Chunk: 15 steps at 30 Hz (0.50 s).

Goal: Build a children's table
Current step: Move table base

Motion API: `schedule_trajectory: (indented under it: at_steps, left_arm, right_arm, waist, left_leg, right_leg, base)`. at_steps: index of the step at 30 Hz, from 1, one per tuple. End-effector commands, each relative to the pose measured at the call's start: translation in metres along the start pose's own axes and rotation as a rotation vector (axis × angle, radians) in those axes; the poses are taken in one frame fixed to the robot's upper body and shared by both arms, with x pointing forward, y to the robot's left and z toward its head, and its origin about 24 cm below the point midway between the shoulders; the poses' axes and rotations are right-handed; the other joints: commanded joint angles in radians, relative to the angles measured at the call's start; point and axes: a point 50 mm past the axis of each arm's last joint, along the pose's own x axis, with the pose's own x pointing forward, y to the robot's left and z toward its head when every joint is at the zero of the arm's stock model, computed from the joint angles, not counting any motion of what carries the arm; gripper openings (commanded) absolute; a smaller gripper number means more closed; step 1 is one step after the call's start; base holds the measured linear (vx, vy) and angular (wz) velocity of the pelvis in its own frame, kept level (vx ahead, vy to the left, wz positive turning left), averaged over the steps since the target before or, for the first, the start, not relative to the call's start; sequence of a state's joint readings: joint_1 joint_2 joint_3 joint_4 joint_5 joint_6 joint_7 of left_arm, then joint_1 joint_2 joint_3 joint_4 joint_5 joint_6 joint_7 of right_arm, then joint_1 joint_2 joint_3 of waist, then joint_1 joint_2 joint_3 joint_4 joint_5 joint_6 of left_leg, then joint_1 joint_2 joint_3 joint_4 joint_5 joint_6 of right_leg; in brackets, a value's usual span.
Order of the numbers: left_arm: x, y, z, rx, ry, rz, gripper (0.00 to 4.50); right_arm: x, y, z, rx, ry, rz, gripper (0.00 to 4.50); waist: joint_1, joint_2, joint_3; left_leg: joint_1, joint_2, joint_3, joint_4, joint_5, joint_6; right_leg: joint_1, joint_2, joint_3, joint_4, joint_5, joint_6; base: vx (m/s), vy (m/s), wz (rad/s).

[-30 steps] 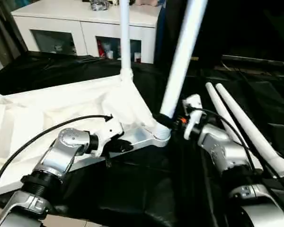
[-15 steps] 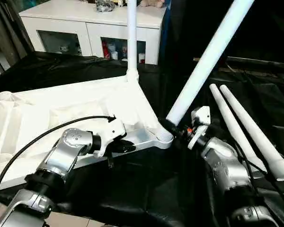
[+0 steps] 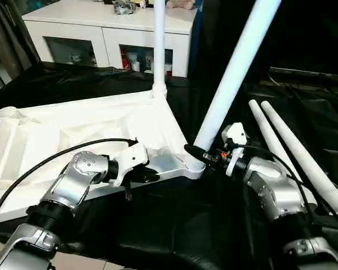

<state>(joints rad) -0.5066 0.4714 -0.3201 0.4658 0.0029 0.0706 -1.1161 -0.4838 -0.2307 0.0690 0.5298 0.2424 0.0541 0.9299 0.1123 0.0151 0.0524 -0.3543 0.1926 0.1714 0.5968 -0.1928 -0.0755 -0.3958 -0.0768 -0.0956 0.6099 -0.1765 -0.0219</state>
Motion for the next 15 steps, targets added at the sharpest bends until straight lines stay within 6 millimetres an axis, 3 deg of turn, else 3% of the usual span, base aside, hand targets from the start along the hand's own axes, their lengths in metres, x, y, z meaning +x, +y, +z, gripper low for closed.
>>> schedule_trajectory:
  at_steps: [1,7,11,15]
  left_arm:
    - [0.001,-0.003,0.003,0.059,0.028,-0.044,0.0]
    - [0.001,-0.005,0.006,0.085,0.011,-0.082,0.0]
    - [0.001,-0.006,0.009,0.093,-0.001,-0.114,0.0]
    - [0.0,-0.008,0.011,0.095,-0.015,-0.147,0.0]
  right_arm:
    - [-0.001,0.008,-0.029,0.066,0.149,0.07,1.89]
    - [-0.006,0.015,-0.036,0.062,0.23,0.195,1.89]
    - [-0.01,0.019,-0.044,0.082,0.266,0.24,1.89]
    - [-0.013,0.02,-0.048,0.098,0.279,0.263,1.89]
  waist:
    - [-0.004,0.011,-0.061]
    - [-0.001,0.013,-0.061]
    - [-0.002,0.016,-0.054]
    - [-0.002,0.016,-0.058]
  left_leg:
    - [0.008,0.043,-0.016,-0.084,-0.287,0.002]
    - [0.009,0.044,-0.015,-0.084,-0.288,0.007]
    - [0.016,0.046,-0.018,-0.088,-0.343,-0.002]
    - [0.014,0.047,-0.018,-0.088,-0.329,-0.002]
  right_leg:
    - [0.045,-0.08,0.059,-0.087,-0.336,-0.182]
    - [0.045,-0.079,0.059,-0.086,-0.327,-0.184]
    - [0.042,-0.081,0.059,-0.092,-0.387,-0.18]
    - [0.045,-0.08,0.06,-0.086,-0.343,-0.195]
  base:
    - [0.0,0.0,0.0]
    - [0.0,0.0,0.0]
    - [0.0,0.0,0.0]
    - [0.0,0.0,0.0]
